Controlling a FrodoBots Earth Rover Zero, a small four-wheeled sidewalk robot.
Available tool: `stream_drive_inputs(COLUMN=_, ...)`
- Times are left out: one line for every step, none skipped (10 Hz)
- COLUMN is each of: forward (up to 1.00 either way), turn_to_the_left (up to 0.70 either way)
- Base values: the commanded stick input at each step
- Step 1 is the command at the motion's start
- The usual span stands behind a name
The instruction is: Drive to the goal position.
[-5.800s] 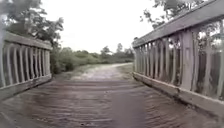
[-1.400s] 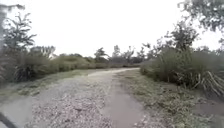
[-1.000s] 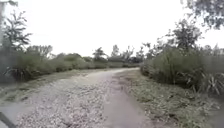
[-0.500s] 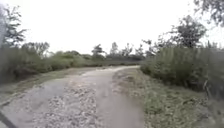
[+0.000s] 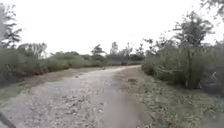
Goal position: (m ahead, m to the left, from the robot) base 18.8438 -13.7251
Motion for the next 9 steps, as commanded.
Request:
stream_drive_inputs(forward=0.70, turn_to_the_left=0.00)
stream_drive_inputs(forward=0.70, turn_to_the_left=0.00)
stream_drive_inputs(forward=0.70, turn_to_the_left=0.00)
stream_drive_inputs(forward=0.70, turn_to_the_left=0.00)
stream_drive_inputs(forward=0.70, turn_to_the_left=0.00)
stream_drive_inputs(forward=0.70, turn_to_the_left=0.00)
stream_drive_inputs(forward=0.70, turn_to_the_left=0.00)
stream_drive_inputs(forward=0.70, turn_to_the_left=0.00)
stream_drive_inputs(forward=0.70, turn_to_the_left=0.00)
